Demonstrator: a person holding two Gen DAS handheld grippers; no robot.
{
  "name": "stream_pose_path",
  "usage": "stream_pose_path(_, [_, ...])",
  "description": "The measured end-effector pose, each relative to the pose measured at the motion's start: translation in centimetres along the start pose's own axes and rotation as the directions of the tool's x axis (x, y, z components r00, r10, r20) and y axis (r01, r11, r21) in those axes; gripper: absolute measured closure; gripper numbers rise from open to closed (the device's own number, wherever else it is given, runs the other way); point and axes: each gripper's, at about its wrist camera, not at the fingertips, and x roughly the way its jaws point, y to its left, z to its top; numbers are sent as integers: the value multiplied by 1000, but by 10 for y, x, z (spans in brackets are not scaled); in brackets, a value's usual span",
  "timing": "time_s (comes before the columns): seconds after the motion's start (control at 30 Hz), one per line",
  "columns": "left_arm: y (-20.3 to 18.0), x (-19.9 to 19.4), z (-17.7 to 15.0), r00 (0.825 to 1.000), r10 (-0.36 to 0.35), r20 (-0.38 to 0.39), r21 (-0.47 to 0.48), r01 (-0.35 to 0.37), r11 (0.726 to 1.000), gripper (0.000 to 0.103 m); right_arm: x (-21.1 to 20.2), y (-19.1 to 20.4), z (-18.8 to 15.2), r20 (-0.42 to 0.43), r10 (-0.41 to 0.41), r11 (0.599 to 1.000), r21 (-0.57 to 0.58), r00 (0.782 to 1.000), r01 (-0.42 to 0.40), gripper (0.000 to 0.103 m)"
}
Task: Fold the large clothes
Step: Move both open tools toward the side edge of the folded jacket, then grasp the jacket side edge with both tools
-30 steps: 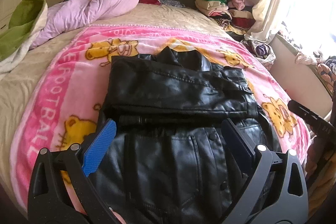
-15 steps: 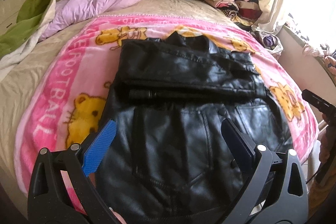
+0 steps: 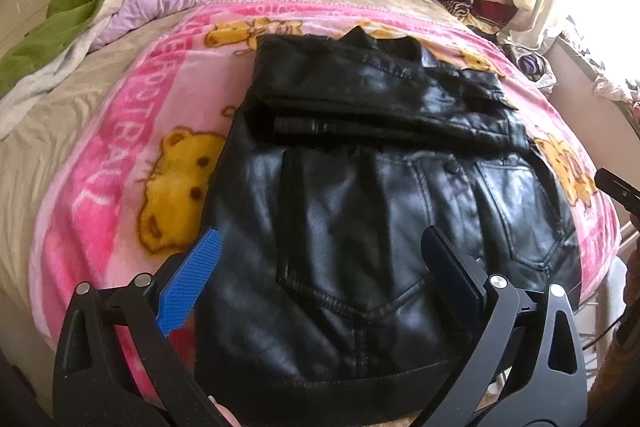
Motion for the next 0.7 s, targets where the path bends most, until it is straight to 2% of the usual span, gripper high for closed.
stream_pose_path(0.53, [41,6,-32,995,72,-73,-80,-78,994,9,10,-4,-43,-100,-22,999,-33,995,19,9])
stream_pose_path(0.7, [62,7,-45,992,59,-107,-114,-72,991,9,7,-11,-52,-110,-42,999,-35,993,39,9])
